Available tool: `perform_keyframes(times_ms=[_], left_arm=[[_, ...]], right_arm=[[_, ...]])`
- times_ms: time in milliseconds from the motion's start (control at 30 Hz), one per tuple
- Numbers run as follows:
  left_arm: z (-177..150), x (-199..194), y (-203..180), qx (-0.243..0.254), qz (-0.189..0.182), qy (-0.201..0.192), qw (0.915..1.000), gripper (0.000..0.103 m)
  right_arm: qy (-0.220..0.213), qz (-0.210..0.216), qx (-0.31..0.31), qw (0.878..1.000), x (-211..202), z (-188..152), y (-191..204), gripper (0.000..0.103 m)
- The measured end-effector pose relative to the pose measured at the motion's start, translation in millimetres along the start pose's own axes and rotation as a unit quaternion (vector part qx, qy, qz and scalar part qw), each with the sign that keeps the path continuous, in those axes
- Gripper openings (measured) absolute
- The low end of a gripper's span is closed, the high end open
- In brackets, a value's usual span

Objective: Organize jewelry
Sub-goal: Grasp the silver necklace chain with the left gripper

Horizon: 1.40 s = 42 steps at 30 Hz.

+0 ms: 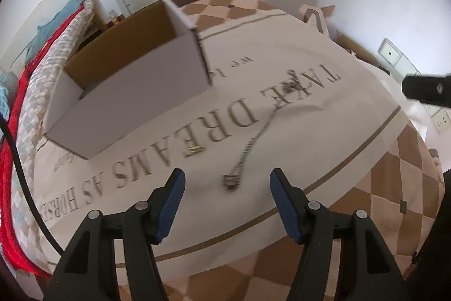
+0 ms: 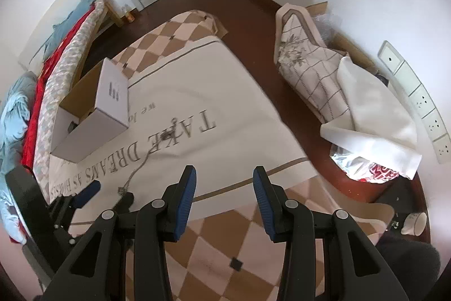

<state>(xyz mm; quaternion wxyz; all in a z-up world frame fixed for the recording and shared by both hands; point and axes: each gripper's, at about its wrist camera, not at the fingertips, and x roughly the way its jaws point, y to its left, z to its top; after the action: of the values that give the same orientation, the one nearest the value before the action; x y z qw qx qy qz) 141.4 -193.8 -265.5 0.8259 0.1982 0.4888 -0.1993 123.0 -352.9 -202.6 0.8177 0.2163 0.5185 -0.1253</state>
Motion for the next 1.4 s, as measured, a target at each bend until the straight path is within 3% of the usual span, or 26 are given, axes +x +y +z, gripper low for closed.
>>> perform_keyframes(times_ms=[33, 100, 133, 300, 467, 500, 800, 833, 933, 1033, 1067, 1100, 1167, 1400], left_arm=[[-1.0, -0.5, -2.5, 0.005, -0.003, -0.003, 1.0000, 0.052], [0.1, -2.4, -6.4, 0.008, -0.020, -0.015, 0.9996, 0.014], [2.1, -1.6, -8.1, 0.009, -0.024, -0.014, 0.9996, 0.008], [7.2, -2.4, -10.8, 0.013, -0.020, -0.023, 0.9994, 0.007], [-2.1, -16.6, 10.9, -0.010, -0.015, -0.031, 0.9994, 0.005], [-6.0, -20.7, 19.0, -0.016, -0.011, -0.032, 0.9993, 0.000], [-64.1, -47.8, 127.9, -0.081, 0.070, -0.009, 0.9942, 0.000], [-68.0, -48.5, 137.1, -0.092, 0.069, -0.005, 0.9934, 0.000], [-73.4, -52.9, 155.6, -0.128, 0.014, -0.004, 0.9916, 0.000], [-59.3, -46.9, 133.7, -0.109, -0.007, -0.002, 0.9940, 0.012], [-52.4, -43.2, 125.0, -0.101, -0.011, -0.001, 0.9949, 0.026], [-44.3, -36.5, 111.1, -0.088, -0.023, -0.001, 0.9959, 0.048], [-32.1, -26.3, 92.6, -0.076, -0.039, -0.002, 0.9964, 0.066], [-4.6, -3.5, 43.8, -0.022, -0.030, 0.001, 0.9993, 0.063]], right_arm=[[-0.001, -0.001, 0.001, 1.000, -0.2, 1.5, -1.7, 0.044], [-0.002, -0.002, 0.002, 1.000, -0.2, 3.6, -3.5, 0.044], [-0.002, -0.002, 0.002, 1.000, 0.5, 4.5, -3.8, 0.044], [0.000, -0.002, 0.000, 1.000, 2.6, 5.3, -2.7, 0.044], [-0.002, 0.000, -0.012, 1.000, 2.7, 4.2, 8.1, 0.044], [-0.002, 0.002, -0.014, 1.000, 3.3, 4.3, 10.8, 0.044], [0.010, 0.032, -0.049, 0.998, 13.0, -2.4, 51.4, 0.044], [0.011, 0.038, -0.051, 0.998, 14.8, -2.9, 55.9, 0.044], [0.015, 0.045, -0.053, 0.997, 19.3, -5.1, 64.3, 0.044], [0.021, 0.044, -0.043, 0.998, 23.2, -7.7, 62.4, 0.044], [0.022, 0.043, -0.041, 0.998, 23.6, -7.9, 60.1, 0.044], [0.023, 0.039, -0.039, 0.998, 23.2, -9.2, 57.4, 0.044], [0.023, 0.033, -0.037, 0.999, 21.0, -9.8, 51.1, 0.044], [0.014, 0.015, -0.019, 1.000, 12.4, -3.8, 25.1, 0.044]])
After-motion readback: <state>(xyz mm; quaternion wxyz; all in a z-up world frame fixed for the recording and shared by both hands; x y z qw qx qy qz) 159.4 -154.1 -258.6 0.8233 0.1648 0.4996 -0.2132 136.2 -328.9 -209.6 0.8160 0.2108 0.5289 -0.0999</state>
